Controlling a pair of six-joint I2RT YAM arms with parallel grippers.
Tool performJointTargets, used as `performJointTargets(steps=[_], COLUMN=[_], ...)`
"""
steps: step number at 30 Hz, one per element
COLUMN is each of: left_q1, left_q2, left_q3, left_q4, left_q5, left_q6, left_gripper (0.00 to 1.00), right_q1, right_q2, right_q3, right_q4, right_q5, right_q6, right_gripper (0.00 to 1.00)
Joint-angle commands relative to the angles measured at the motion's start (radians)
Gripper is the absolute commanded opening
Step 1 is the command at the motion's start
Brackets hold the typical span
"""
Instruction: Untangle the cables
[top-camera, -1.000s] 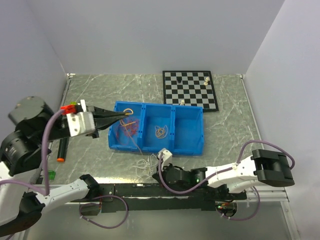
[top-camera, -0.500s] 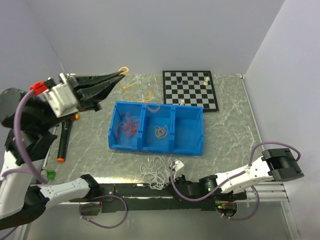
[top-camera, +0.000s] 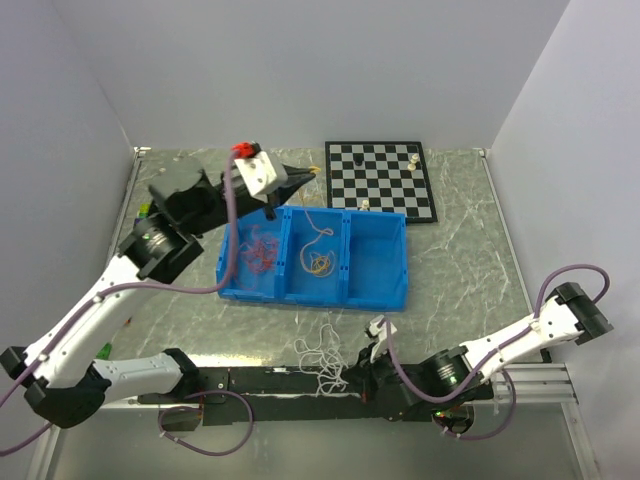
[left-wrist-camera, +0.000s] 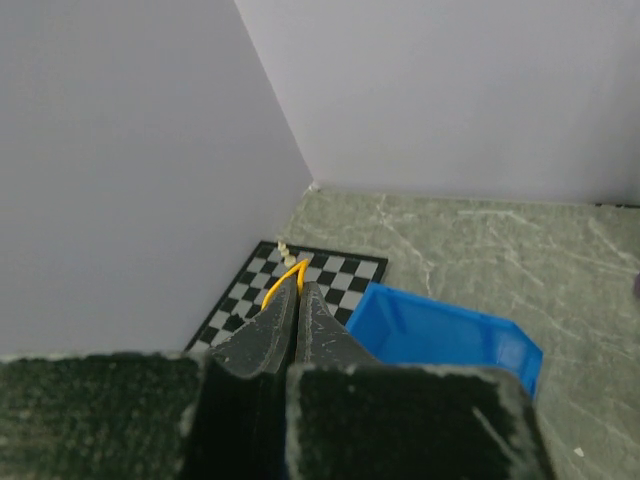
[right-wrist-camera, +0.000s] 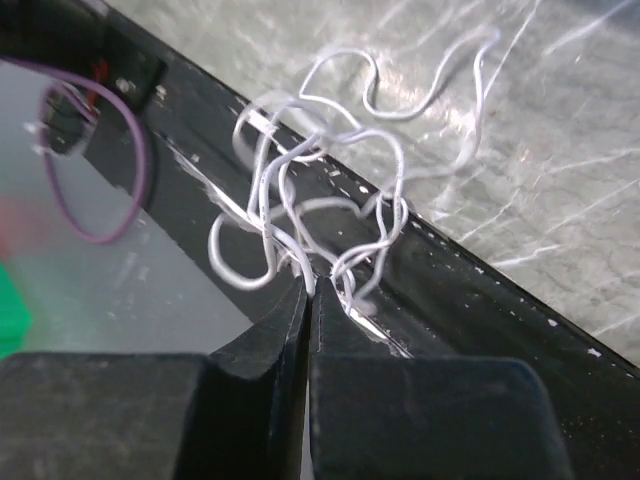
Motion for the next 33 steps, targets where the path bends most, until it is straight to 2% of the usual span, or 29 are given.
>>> performJointTargets(steps=[1, 6, 12, 16, 20, 21, 22, 23, 24, 25, 30, 33], left_q1=[0.004, 0.002, 0.004, 0.002, 0.004, 0.002, -0.003, -0.004, -0.007, -0.009, -0.012, -0.012], left_q2=[0.01, 0.046, 0.112, 0.132, 0.141, 0.144, 0.153, 0.161, 0.165, 0.167, 0.133, 0.092], left_q3=[-0.093, -0.227, -0.299, -0.401, -0.448, -0.448, -0.446, -0.443, -0.434, -0.426, -0.392, -0.357], left_q4=[0.094, 0.165, 0.226, 0.306, 0.343, 0.332, 0.32, 0.305, 0.289, 0.272, 0.213, 0.02], left_q5=[-0.064, -0.131, -0.17, -0.245, -0.245, -0.235, -0.227, -0.219, -0.213, -0.214, -0.172, 0.01], left_q6=[0.02, 0.056, 0.105, 0.114, 0.093, 0.088, 0.079, 0.077, 0.077, 0.07, 0.091, 0.164], left_gripper=[0.01, 0.01, 0.01, 0.01, 0.02, 0.06, 0.2, 0.43, 0.76, 0.98, 0.97, 0.96], right_q1=[0.023, 0.026, 0.029, 0.029, 0.029, 0.029, 0.029, 0.027, 0.029, 0.029, 0.029, 0.029], right_q2=[-0.053, -0.051, -0.048, -0.059, -0.05, -0.05, -0.05, -0.053, -0.054, -0.054, -0.056, -0.065], right_q3=[0.04, 0.052, 0.051, 0.046, 0.055, 0.055, 0.055, 0.054, 0.051, 0.054, 0.062, 0.06], right_q4=[-0.096, -0.113, -0.107, -0.095, -0.12, -0.122, -0.121, -0.113, -0.108, -0.108, -0.136, -0.157], right_q5=[0.099, 0.112, 0.123, 0.142, 0.152, 0.152, 0.152, 0.154, 0.154, 0.155, 0.166, 0.177], right_q6=[0.031, 0.025, 0.02, 0.017, 0.037, 0.037, 0.037, 0.032, 0.029, 0.028, 0.037, 0.055], right_gripper=[0.0, 0.0, 0.0, 0.0, 0.0, 0.0, 0.0, 0.0, 0.0, 0.0, 0.0, 0.0])
